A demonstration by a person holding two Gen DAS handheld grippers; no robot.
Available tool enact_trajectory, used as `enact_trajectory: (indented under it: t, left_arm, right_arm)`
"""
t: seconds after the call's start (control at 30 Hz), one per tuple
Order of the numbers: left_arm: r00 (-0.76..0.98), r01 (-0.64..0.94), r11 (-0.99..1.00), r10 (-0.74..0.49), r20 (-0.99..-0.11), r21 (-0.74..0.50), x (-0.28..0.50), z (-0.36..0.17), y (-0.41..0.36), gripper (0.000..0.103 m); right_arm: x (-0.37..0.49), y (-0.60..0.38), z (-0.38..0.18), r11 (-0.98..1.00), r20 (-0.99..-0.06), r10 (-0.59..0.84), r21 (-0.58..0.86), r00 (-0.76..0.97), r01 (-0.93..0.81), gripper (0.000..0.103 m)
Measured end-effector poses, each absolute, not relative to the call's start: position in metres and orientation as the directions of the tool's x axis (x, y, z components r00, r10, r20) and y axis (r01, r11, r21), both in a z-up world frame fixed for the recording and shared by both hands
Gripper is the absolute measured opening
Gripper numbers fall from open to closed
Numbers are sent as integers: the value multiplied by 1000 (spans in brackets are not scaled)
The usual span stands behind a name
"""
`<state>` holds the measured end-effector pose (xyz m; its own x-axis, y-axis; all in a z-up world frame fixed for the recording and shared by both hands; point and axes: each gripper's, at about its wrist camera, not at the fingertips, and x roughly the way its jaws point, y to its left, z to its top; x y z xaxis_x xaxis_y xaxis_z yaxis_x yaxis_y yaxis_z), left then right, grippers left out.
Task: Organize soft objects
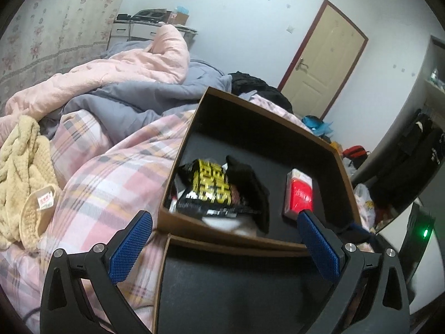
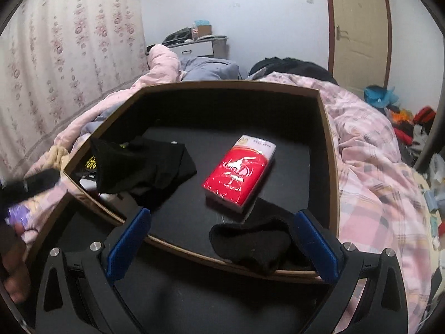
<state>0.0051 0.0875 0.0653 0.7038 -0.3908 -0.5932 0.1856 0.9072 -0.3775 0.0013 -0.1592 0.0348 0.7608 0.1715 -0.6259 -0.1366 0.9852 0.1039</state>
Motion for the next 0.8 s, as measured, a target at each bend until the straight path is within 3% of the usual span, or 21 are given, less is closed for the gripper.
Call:
enact_trajectory:
  t: [0.2,0.3,0.37,0.43,0.5,0.63,0.77,0.8]
  left_arm:
    - [635,208,933,-356,-685,-293,37,77,65,103]
    - [609,226,922,-386,-694,-314,50,82,56,102]
    - [550,245,903,-428,-717,-352,63,80,49,94]
    - [494,237,893,-451,-743,-384,74,74,45,69]
    - [462,204,896,-444,-768,-396,80,65,43,57]
    - [497,233,918,-396,-772,-320,72,63,35,55]
    - [541,293,933,-342,-768,-209,63,65,19,33]
    - [549,302,935,-330,-768,-185,63,63,16,23]
  right_arm:
    - [-1,-157,39,987,-588,160,90,793,-132,102]
    - [2,-160,42,987,-589,160,88,792,-134,102]
    - [1,-155,41,988,-587,156,86,795,-130,102]
    - [1,-157,41,988,-585,156,85,796,-131,102]
    - [0,-155,41,988,-584,153,83,797,-129,102]
    - [1,-156,41,988,-583,151,81,798,-128,102]
    - [-2,-153,40,989,-580,149,79,801,-126,102]
    - [-2,-154,40,989,-580,148,79,801,-126,102]
